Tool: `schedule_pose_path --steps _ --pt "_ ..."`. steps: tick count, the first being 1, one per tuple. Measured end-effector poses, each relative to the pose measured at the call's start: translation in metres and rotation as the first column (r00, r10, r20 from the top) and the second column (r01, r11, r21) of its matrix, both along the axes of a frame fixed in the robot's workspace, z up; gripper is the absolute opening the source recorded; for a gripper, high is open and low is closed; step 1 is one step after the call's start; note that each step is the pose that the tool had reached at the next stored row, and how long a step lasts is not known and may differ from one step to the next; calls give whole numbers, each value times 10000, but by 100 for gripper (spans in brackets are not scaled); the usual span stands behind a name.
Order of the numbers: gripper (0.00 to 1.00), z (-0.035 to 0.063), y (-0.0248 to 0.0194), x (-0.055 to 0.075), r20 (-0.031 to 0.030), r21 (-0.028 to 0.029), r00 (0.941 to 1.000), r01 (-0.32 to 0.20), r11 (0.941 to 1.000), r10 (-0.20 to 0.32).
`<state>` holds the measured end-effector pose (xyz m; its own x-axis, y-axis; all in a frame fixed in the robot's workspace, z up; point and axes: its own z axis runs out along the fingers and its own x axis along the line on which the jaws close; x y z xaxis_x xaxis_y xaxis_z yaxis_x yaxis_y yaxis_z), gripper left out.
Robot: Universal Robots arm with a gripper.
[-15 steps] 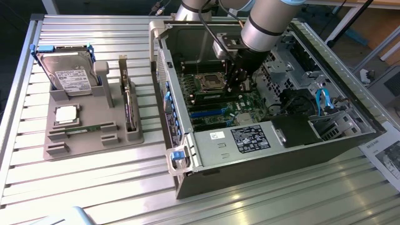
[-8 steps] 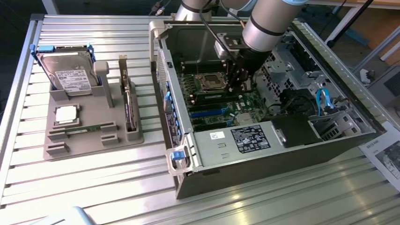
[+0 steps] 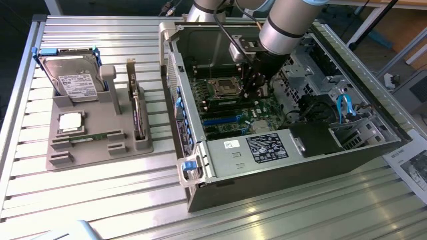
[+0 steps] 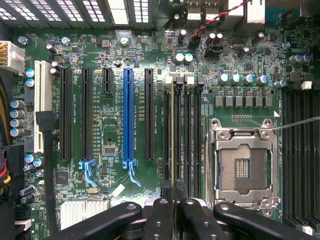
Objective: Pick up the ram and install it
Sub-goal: 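Insert the ram into the slot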
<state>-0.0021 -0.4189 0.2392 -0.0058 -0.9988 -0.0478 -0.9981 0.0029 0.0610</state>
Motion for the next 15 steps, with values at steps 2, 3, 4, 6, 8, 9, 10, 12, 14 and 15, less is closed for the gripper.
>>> schedule_pose_path --steps 2,3,4,6,8,9,10,12,14,15 --pt "12 0 0 1 -1 0 10000 -1 10000 1" --pt "12 -1 -1 6 0 0 10000 -3 10000 3" --pt "12 -1 -4 12 0 3 10000 -2 10000 2" --pt "12 -1 -6 15 0 1 10000 0 10000 0" --pt "12 0 -7 15 0 -1 10000 1 10000 -1" --pt "12 0 -8 14 -1 -1 10000 -1 10000 1" --pt "12 0 -9 9 0 -1 10000 0 10000 0" --pt "12 0 -9 1 0 -1 10000 0 10000 0" --pt "12 -5 -9 1 -1 -1 10000 0 10000 0" --pt "12 -5 -9 1 -1 0 10000 2 10000 -2"
